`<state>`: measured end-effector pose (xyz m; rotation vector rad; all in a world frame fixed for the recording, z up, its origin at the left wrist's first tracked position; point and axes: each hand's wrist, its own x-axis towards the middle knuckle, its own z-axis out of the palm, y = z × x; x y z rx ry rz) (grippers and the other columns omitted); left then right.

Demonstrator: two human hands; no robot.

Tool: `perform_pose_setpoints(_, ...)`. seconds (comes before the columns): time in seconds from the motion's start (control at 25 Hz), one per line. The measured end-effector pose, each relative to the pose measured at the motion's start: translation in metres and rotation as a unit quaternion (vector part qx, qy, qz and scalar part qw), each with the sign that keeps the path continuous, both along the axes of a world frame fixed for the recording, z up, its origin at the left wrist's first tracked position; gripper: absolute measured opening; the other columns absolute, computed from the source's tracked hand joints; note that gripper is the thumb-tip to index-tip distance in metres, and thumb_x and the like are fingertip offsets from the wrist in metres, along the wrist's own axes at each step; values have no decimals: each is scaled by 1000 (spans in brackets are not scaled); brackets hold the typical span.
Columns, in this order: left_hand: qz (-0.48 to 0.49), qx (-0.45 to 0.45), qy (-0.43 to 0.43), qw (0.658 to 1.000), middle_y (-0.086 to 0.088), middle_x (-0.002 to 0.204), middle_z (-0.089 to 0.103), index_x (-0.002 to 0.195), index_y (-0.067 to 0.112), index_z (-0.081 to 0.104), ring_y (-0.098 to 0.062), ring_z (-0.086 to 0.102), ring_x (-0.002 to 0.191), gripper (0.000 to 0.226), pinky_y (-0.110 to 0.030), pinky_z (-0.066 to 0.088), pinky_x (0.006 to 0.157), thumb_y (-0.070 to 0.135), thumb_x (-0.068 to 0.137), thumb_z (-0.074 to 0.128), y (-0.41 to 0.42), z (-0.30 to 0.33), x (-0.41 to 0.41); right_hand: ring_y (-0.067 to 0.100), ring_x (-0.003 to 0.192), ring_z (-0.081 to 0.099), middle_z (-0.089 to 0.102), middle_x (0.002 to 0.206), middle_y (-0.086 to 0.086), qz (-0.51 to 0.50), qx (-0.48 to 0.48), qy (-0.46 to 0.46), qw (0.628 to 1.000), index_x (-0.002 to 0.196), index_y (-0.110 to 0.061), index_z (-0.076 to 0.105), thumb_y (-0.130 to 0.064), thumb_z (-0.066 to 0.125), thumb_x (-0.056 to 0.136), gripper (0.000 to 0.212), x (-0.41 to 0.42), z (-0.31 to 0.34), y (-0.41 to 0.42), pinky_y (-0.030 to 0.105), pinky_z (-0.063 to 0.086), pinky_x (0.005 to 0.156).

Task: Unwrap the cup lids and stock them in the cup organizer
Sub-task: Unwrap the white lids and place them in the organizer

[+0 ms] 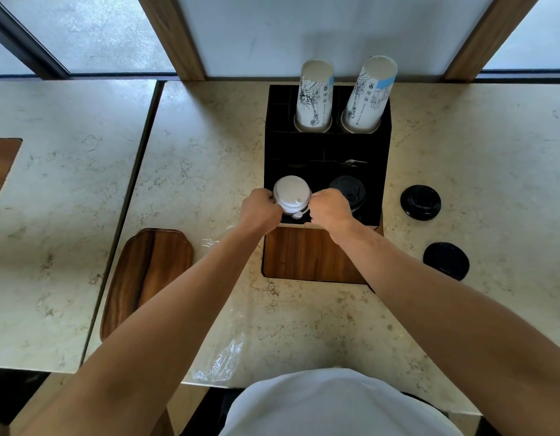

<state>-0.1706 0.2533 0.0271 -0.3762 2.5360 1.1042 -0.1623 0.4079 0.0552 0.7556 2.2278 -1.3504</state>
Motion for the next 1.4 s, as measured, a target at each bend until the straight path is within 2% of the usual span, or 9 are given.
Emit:
perform_pose_setpoints(0.08, 1, 3, 21, 1000, 8, 83, 58, 120, 5, 65, -20, 56, 81, 42, -22, 42, 60, -5, 81, 54, -3, 3, 9, 40, 122, 63, 66, 130, 25, 20, -24, 7, 999, 126, 3, 65, -7, 51, 98, 33, 10, 7, 3, 49, 52, 104)
perform_pose_setpoints(0.16, -16, -4, 37, 999, -2, 107, 68, 132, 10, 60, -23, 59, 99, 56, -25, 47, 74, -10, 80, 54, -5, 7, 17, 40, 124, 62, 66, 131, 25, 36, -20, 18, 999, 127, 2, 65, -4, 52, 97, 33, 20, 6, 8, 49, 50, 106)
perform_pose_setpoints(0.24, -52, -26, 58, 997, -9, 132, 66, 140, 13, 55, -30, 60, 120, 65, -34, 50, 91, -12, 80, 54, -7, 7, 22, 39, 125, 60, 65, 132, 24, 57, -3, 30, 998, 129, -1, 65, -4, 51, 98, 35, 29, 10, 10, 48, 48, 108)
perform_pose_setpoints(0.32, -93, -58, 70, 991, -11, 142, 60, 146, 13, 50, -32, 53, 132, 68, -42, 48, 106, -11, 82, 56, -5, 6, 25, 37, 127, 59, 65, 135, 21, 97, 41, 41, 994, 132, -3, 64, -5, 50, 99, 36, 37, 14, 8, 45, 47, 110)
perform_pose_setpoints(0.4, -122, -81, 74, 986, -13, 148, 54, 150, 13, 45, -33, 47, 138, 69, -45, 43, 111, -9, 86, 57, -2, 3, 26, 34, 132, 56, 61, 141, 20, 121, 68, 63, 988, 138, -2, 59, -2, 48, 102, 38, 43, 15, 6, 43, 44, 113)
perform_pose_setpoints(0.68, -161, -103, 68, 979, -12, 162, 35, 156, 12, 34, -33, 35, 147, 75, -43, 36, 116, -8, 88, 59, 14, -10, 14, 31, 145, 43, 44, 158, 16, 140, 46, 64, 987, 156, -6, 36, 0, 43, 105, 52, 37, 11, -3, 42, 35, 121)
perform_pose_setpoints(0.84, -192, -124, 64, 971, -15, 162, 33, 149, 6, 40, -38, 39, 143, 67, -45, 39, 112, -7, 87, 59, 18, -17, 7, 32, 148, 37, 38, 160, 19, 151, 55, 51, 986, 158, -4, 27, 0, 44, 104, 57, 30, 6, -6, 40, 32, 122)
perform_pose_setpoints(1.04, -190, -142, 57, 970, -20, 141, 55, 135, 4, 51, -40, 55, 123, 50, -45, 51, 96, -3, 87, 61, 19, -27, 4, 34, 145, 41, 40, 159, 21, 158, 48, 33, 986, 157, -2, 28, -1, 44, 104, 56, 25, -1, -7, 41, 35, 120)
perform_pose_setpoints(1.4, -200, -161, 61, 965, -17, 144, 50, 136, 6, 51, -39, 52, 127, 59, -45, 50, 99, -3, 80, 68, 19, -34, 1, 37, 138, 49, 49, 151, 25, 156, 43, 23, 987, 150, 4, 41, 1, 48, 103, 48, 20, -5, -6, 43, 39, 117)
